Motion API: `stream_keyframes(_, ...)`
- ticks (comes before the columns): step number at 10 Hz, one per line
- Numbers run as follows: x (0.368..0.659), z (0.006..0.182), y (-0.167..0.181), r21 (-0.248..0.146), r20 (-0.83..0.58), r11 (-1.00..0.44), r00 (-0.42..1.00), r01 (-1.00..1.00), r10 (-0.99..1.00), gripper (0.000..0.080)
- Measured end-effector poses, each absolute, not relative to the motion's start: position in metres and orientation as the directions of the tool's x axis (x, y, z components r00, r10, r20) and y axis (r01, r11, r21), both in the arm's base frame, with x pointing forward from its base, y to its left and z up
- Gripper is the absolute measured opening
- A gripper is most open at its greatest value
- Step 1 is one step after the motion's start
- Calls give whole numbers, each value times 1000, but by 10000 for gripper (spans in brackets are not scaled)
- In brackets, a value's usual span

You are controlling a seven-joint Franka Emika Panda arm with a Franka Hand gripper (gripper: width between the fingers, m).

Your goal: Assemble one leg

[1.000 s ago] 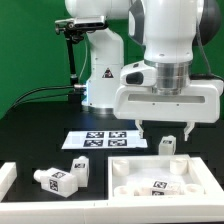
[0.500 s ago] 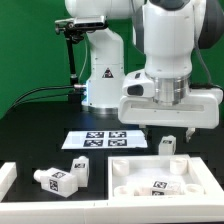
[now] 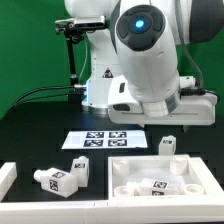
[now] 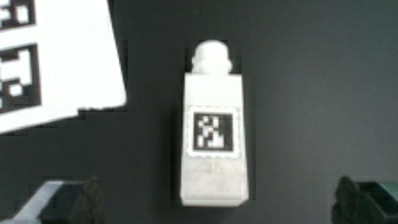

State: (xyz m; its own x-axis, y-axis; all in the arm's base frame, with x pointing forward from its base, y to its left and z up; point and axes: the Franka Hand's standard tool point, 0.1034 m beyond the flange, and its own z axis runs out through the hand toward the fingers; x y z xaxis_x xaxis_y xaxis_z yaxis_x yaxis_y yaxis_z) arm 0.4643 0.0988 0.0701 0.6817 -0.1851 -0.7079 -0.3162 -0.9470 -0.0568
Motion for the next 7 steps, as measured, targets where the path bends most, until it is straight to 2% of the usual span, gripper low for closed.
stream_keyframes(2, 463, 63, 94, -47, -767, -946, 619, -319, -171, 649)
stream_keyframes(4, 464, 59, 94, -46, -765, -945, 620, -325, -176, 649)
stream_keyframes(7, 450, 32, 103, -6, -801, -933, 560, -360, -212, 649)
